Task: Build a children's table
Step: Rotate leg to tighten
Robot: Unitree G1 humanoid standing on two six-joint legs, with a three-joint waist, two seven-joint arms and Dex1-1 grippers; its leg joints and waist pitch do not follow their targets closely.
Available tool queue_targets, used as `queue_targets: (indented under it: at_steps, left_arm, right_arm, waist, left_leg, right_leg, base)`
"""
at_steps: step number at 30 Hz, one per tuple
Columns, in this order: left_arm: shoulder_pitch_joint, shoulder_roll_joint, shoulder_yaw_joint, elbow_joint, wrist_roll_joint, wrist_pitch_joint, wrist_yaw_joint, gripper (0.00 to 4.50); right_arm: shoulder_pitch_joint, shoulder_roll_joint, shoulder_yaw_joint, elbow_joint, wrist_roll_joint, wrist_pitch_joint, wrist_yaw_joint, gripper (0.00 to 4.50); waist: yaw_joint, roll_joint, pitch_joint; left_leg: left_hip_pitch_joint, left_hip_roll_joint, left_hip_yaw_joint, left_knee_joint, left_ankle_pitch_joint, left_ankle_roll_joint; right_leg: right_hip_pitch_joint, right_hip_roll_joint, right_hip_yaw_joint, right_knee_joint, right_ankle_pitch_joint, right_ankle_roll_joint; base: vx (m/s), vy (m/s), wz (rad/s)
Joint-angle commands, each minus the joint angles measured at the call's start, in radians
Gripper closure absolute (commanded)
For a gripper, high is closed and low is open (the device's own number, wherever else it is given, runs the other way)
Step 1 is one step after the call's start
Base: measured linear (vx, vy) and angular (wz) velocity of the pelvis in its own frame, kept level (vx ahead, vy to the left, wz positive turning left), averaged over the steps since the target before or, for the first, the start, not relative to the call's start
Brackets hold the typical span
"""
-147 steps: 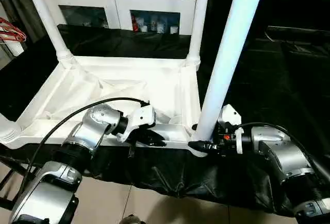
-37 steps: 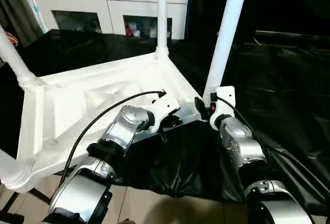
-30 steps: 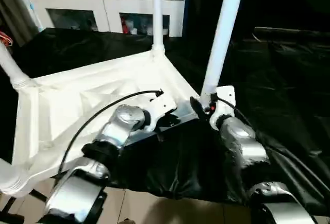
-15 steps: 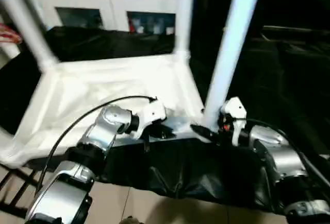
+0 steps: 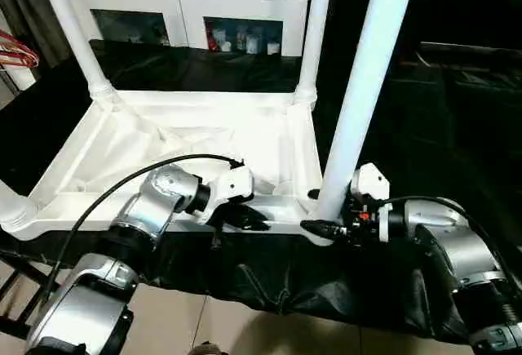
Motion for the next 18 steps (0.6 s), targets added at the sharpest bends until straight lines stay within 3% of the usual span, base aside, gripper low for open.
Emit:
queue_targets:
  at_steps: [1, 10, 14, 18]
  left_arm:
    - [-0.010, -0.012, 0.002, -0.026, -0.014, -0.008, 0.023, 4.50]
    - [0.001, -0.005, 0.004, -0.045, -0.023, 0.004, 0.023, 4.50]
    - [0.005, -0.003, 0.006, -0.049, -0.024, 0.008, 0.024, 4.50]
    - [0.012, -0.006, 0.006, -0.053, -0.026, 0.012, 0.027, 4.50]
  right_arm:
    - [0.007, 0.019, 0.092, -0.009, -0.016, 0.023, 0.054, 1.90]
    - [0.005, 0.019, 0.105, 0.008, -0.020, 0.022, 0.068, 2.47]
    - [0.007, 0.020, 0.107, 0.007, -0.017, 0.027, 0.069, 2.52]
    - [0.027, 0.029, 0.108, -0.008, -0.012, 0.037, 0.056, 2.52]
  waist:
    - [0.003, -0.021, -0.059]
    - [0.004, -0.027, -0.060]
    - [0.003, -0.024, -0.060]
    - [0.001, -0.013, -0.061]
  left_leg:
    - [0.000, 0.032, -0.004, -0.060, -0.192, 0.069]
    - [0.001, 0.032, -0.003, -0.059, -0.185, 0.069]
    - [0.001, 0.032, -0.003, -0.058, -0.184, 0.068]
    - [0.002, 0.032, -0.003, -0.058, -0.195, 0.064]
  right_leg:
    - [0.053, -0.066, 0.050, -0.067, -0.235, -0.193]
    - [0.053, -0.065, 0.050, -0.065, -0.228, -0.189]
    - [0.053, -0.065, 0.050, -0.065, -0.216, -0.195]
    - [0.053, -0.062, 0.050, -0.065, -0.193, -0.205]
  base:
    - [0.000, 0.000, 0.00]
    - [0.000, 0.000, 0.00]
    - [0.000, 0.000, 0.00]
    - [0.000, 0.000, 0.00]
